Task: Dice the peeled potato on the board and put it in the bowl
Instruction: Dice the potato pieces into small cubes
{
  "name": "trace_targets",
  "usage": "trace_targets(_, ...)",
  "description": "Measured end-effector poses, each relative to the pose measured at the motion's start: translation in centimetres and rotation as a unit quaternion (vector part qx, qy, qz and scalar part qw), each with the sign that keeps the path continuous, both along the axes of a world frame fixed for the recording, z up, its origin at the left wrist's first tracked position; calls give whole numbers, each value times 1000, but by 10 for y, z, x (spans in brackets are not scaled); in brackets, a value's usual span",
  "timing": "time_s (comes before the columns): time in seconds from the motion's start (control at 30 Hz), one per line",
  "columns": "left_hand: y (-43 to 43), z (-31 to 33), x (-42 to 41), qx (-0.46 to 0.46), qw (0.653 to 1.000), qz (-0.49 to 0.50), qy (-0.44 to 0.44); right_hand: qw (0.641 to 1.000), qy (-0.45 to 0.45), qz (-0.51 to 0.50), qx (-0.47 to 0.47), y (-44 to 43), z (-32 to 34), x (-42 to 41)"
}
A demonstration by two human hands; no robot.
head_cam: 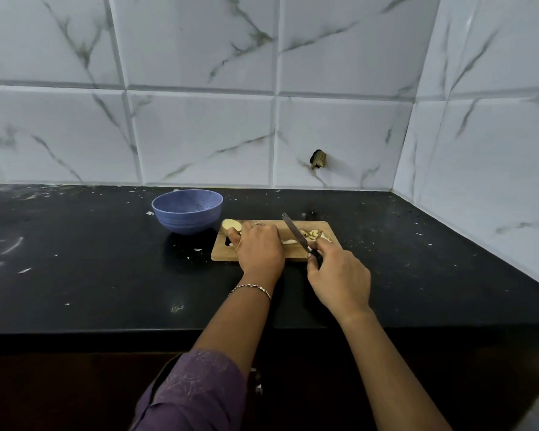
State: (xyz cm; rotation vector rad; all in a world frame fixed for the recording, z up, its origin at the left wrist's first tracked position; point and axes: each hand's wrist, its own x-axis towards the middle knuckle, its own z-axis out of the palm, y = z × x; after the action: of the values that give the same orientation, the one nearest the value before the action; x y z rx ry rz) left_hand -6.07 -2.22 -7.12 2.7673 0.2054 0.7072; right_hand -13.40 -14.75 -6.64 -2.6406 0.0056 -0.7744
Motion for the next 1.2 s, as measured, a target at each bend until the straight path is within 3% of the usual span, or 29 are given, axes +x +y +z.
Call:
trace_targets(0.33,0,-1,-6,15,1000,7,-9,1000,1,17,-8,-1,-3,2)
trace_targets(0.7,-1,3,-23,41,999,-6,24,991,-38,46,-121,7,-7,1)
trace_targets(1.2,-3,3,-33,73,995,-20,65,994,-22,12,-103,8,-6,-3)
